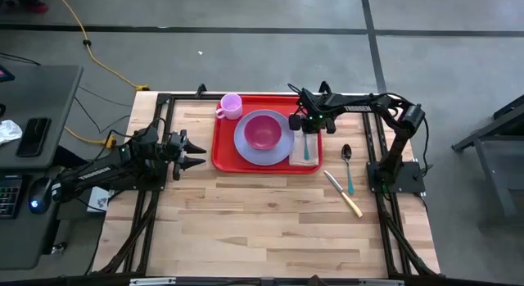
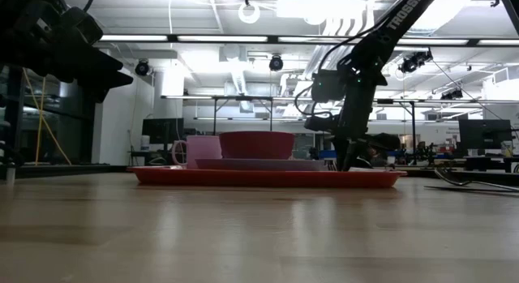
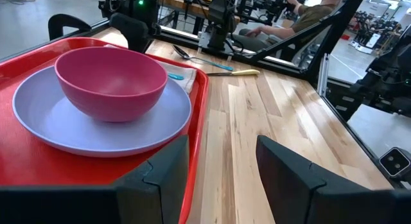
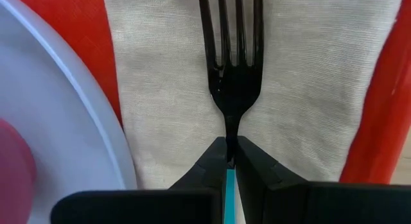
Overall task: Set up tray
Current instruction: Put the fork on the napkin on the tray, then put the spoon on the napkin on the tray
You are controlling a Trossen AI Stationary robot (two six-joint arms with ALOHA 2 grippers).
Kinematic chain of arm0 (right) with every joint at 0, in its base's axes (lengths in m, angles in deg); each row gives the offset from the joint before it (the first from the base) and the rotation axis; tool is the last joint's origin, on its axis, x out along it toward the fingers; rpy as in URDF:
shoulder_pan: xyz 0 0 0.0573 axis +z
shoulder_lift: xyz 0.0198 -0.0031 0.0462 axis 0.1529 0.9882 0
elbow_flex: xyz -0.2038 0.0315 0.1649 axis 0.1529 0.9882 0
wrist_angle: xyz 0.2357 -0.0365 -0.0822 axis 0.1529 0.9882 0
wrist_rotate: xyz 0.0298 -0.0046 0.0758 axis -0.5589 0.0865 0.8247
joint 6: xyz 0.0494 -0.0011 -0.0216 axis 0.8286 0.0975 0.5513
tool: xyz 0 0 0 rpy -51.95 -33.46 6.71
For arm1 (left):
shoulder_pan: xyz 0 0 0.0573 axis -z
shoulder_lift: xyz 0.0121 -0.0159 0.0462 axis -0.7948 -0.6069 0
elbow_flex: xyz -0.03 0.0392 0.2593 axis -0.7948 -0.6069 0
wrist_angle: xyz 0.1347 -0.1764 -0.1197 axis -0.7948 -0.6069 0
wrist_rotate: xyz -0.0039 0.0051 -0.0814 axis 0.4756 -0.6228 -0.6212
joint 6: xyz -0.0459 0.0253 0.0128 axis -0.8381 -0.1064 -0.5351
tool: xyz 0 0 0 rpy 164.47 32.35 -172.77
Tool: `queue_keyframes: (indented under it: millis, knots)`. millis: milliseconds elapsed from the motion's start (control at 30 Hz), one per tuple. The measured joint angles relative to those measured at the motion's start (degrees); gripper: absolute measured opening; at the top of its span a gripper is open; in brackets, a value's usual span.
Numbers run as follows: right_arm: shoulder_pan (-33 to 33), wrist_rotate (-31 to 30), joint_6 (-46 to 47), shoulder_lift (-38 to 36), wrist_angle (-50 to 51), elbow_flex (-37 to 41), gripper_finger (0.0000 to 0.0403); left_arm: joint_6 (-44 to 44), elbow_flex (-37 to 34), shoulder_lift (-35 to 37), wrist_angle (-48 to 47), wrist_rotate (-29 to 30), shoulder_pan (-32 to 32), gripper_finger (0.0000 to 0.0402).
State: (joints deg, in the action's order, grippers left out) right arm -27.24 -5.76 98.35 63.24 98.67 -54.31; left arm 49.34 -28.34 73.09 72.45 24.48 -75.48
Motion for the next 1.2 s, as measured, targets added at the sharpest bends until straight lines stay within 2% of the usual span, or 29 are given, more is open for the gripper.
queue_keyframes:
  millis: [500,867,1200]
  knots:
    - [0.02,-1.85,-0.07,-0.07,0.09,0.0,0.0014,0.0,0.0,0.0,0.0,-0.02,-0.01,0.0211]
    - [0.02,-2.29,-0.04,-0.09,0.04,0.0,0.0083,0.0,0.0,0.0,0.0,-0.02,-0.01,0.0211]
    - [0.02,0.25,-0.07,-0.09,0.04,0.0,0.009,-0.02,0.0,0.0,0.0,-0.02,0.0,0.0211]
